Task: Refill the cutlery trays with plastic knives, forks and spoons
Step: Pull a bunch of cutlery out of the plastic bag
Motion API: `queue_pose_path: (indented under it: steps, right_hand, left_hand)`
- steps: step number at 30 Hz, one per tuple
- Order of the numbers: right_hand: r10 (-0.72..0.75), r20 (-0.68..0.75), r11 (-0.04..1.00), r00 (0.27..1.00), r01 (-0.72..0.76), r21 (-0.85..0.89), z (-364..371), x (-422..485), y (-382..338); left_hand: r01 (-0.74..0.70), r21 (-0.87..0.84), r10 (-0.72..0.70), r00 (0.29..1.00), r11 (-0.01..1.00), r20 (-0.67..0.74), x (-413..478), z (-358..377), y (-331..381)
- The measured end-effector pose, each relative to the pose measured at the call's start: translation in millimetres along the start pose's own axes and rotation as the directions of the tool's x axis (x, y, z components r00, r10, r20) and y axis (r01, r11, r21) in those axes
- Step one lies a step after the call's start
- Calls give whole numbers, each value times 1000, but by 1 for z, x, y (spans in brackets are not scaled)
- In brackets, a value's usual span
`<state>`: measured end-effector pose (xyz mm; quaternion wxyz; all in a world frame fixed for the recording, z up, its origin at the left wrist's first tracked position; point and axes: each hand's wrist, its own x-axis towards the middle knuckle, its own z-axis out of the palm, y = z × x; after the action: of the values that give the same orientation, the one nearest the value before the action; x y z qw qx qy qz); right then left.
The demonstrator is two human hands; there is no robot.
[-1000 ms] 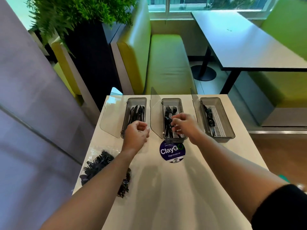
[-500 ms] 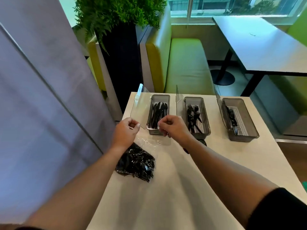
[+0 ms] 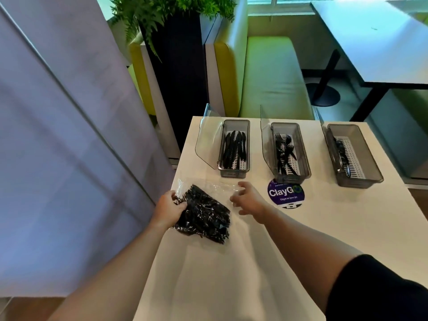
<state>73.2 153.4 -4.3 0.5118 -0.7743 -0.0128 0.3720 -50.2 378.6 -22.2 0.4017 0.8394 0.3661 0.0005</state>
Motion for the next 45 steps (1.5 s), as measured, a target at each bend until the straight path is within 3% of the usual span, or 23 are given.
queue_pose_path:
  steps: [4, 9, 16, 19, 21, 24, 27, 29, 37, 42, 45]
  right_hand:
    - [-48, -39, 997, 998, 50, 66, 1, 0, -1]
    - [-178, -40, 984, 983, 176, -37, -35, -13, -1]
    - [-226, -152, 974, 962, 220, -55, -106, -45, 26]
    - [-284, -220, 949, 933, 240, -206, -128, -54, 39]
    - [-387, -249, 867, 888, 260, -424, -139, -59, 47]
    - [-607, -180, 596, 774, 293, -748, -145, -70, 52]
    - [-708, -28, 380, 706, 346, -858, -144, -75, 53]
    - [-703, 39, 306, 710, 351, -885, -141, -73, 56]
    - [-605, 56, 336, 794, 318, -886, -134, -69, 62]
    - [-592, -10, 493, 806, 352, -795, -136, -69, 58]
    - [-620, -14, 516, 784, 395, -760, -140, -69, 53]
  left_hand:
    - [36, -101, -35, 999, 994, 19, -4, 7, 3]
    - [-14, -182, 30, 996, 983, 86, -17, 23, 26]
    - [55, -423, 75, 956, 904, 283, -30, 67, 70]
    - [68, -460, 94, 943, 886, 320, -33, 88, 89]
    - [63, -474, 117, 932, 878, 342, -38, 100, 103]
    - [44, -453, 141, 920, 890, 366, -44, 114, 119]
    - [25, -451, 164, 912, 892, 376, -48, 124, 130]
    - [19, -457, 181, 904, 889, 389, -51, 126, 135]
    - [34, -524, 291, 801, 851, 523, -54, 125, 144]
    - [23, -525, 293, 809, 851, 510, -54, 122, 143]
    - [15, -521, 288, 820, 853, 494, -54, 120, 143]
